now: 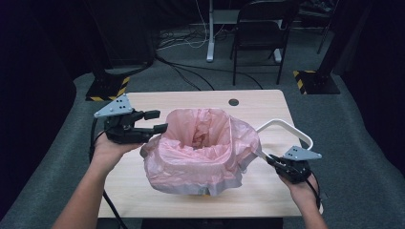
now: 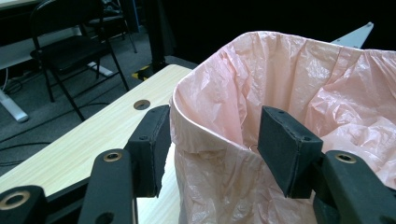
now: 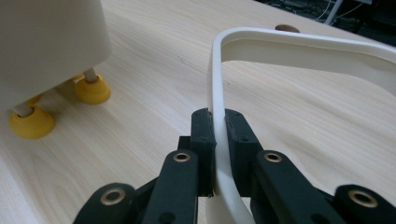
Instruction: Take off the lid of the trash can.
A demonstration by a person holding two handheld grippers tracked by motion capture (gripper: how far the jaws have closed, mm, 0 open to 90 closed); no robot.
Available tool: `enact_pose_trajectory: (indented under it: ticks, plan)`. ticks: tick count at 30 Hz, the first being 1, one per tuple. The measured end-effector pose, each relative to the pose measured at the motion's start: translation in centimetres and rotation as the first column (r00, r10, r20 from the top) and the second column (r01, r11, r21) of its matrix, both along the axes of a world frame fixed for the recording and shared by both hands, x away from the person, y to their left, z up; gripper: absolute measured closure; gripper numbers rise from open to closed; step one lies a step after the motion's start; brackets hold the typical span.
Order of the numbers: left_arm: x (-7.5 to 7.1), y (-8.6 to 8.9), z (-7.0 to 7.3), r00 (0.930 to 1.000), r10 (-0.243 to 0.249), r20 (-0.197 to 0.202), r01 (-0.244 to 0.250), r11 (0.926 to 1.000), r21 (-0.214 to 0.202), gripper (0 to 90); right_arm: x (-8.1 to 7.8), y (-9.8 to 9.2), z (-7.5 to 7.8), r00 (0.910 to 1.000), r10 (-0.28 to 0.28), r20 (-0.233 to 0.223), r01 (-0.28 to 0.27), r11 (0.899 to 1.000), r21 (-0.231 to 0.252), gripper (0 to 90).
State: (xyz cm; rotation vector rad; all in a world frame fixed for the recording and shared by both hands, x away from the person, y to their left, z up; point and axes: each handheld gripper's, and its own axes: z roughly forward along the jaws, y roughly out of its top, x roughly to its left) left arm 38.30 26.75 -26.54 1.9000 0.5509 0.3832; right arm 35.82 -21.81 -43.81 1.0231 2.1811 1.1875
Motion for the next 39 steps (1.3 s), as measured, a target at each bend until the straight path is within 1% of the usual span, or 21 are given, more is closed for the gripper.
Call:
enact_pose_trajectory:
  ticks: [7, 11, 17, 20, 25, 31, 34, 39]
  plan:
    - [0.1, -0.1, 0.1, 1.0, -0.004, 0.002, 0.004, 1.0, -0.004, 43.8, 0.3, -0.2, -1.1, 0.9993, -0.001, -0.036, 0.001, 1.0, 0.002, 83.0]
    - [0.2, -0.2, 0.3, 1.0, -0.006, 0.003, 0.006, 1.0, -0.001, 43.8, 0.5, -0.2, -1.7, 0.998, 0.011, -0.062, -0.011, 1.0, -0.009, 82.7]
    - [0.2, -0.5, 0.3, 1.0, -0.008, 0.003, 0.008, 1.0, -0.001, 43.8, 0.7, -0.3, -2.4, 0.9948, 0.029, -0.098, -0.029, 1.0, -0.006, 82.6]
    - [0.2, -0.5, 0.2, 1.0, -0.008, 0.001, 0.008, 1.0, -0.001, 43.8, 0.7, -0.4, -2.7, 0.9934, 0.041, -0.107, -0.041, 0.999, -0.004, 82.5]
    - [0.2, -0.6, 0.2, 0.9999, -0.011, 0.004, 0.011, 0.9999, -0.006, 43.8, 1.0, -0.4, -3.3, 0.9873, 0.062, -0.146, -0.062, 0.998, 0.003, 81.9]
    - [0.1, -0.7, 0.3, 0.9999, -0.012, 0.006, 0.012, 0.9999, -0.01, 43.9, 1.3, -0.7, -3.9, 0.9824, 0.058, -0.178, -0.059, 0.998, 0.005, 82.6]
    - [0.2, -0.6, 0.3, 0.9999, -0.011, 0.007, 0.011, 0.9999, -0.011, 43.9, 1.4, -0.9, -4.2, 0.98, 0.055, -0.191, -0.058, 0.998, -0.012, 82.9]
    - [0.2, -0.6, 0.2, 0.9999, -0.009, 0.006, 0.009, 0.9999, -0.012, 43.9, 1.6, -1.3, -4.5, 0.9754, 0.053, -0.214, -0.059, 0.998, -0.026, 83.1]
